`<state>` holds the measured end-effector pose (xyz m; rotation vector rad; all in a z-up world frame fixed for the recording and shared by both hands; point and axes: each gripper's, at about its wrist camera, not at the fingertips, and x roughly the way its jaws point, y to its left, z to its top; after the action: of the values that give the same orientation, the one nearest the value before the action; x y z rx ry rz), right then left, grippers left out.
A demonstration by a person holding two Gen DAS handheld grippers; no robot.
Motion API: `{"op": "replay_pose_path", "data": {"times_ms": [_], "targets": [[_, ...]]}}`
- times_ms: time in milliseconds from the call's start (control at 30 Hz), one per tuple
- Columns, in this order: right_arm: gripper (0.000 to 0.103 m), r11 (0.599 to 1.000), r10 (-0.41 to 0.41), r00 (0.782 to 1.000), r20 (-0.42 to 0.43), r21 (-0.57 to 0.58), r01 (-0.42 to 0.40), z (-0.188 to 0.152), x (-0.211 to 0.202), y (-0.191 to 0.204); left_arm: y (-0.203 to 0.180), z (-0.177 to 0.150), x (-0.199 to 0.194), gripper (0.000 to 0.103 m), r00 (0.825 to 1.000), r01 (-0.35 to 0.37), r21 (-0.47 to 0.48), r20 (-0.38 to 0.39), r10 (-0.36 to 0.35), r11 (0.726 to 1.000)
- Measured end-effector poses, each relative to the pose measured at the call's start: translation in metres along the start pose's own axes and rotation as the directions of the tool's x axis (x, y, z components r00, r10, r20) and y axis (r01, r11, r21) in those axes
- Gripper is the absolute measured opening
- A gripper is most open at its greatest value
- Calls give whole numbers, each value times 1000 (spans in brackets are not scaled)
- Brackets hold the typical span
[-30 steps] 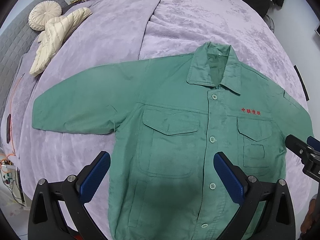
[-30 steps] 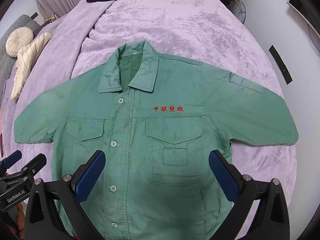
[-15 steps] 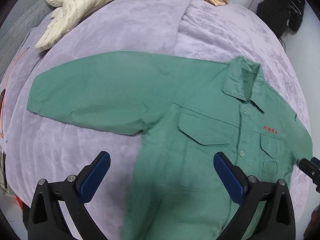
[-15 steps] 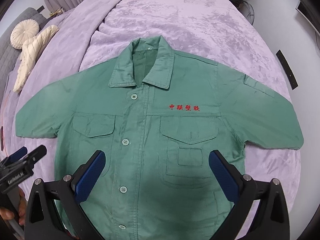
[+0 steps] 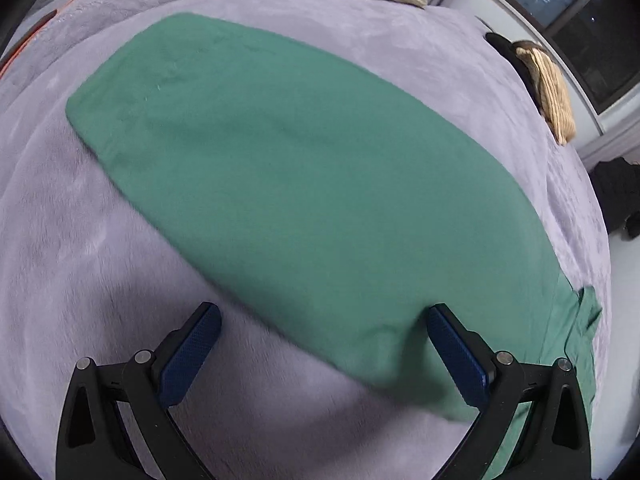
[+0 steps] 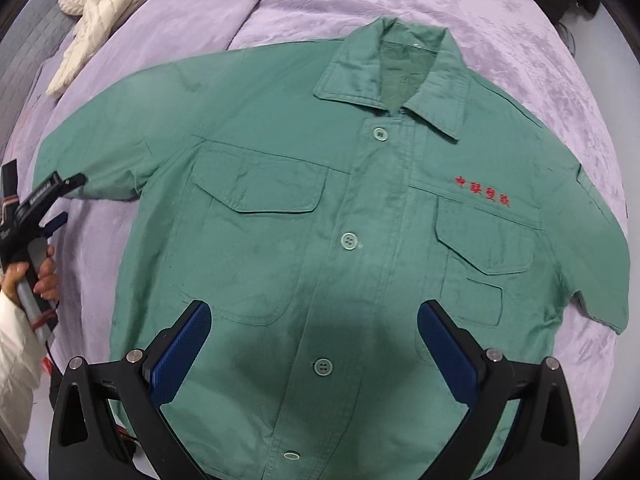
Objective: Fold small clothes
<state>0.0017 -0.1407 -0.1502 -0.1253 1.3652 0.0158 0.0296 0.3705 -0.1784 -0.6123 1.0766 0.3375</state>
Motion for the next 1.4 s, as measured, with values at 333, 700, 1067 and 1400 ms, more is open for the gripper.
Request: {"op": "replay_pose_path", "data": {"times_ms": [333, 700, 1067, 1400], "targets": [[103, 998, 7, 1000, 2, -60, -7, 1, 7, 22, 25, 47, -14, 5, 990, 69, -117, 129, -54, 991], [103, 997, 57, 994, 97, 50, -62, -2, -17, -22, -175, 5, -115, 2, 901, 312, 409, 158, -404, 857], [103, 940, -2, 990, 139, 338, -46, -27, -20, -154, -403, -192, -14, 2, 941, 319, 777, -190, -280, 543], [103, 906, -6, 997, 73, 423, -26, -44, 19, -205, -390, -218, -19, 70, 973, 217, 829, -141, -183, 516]]}}
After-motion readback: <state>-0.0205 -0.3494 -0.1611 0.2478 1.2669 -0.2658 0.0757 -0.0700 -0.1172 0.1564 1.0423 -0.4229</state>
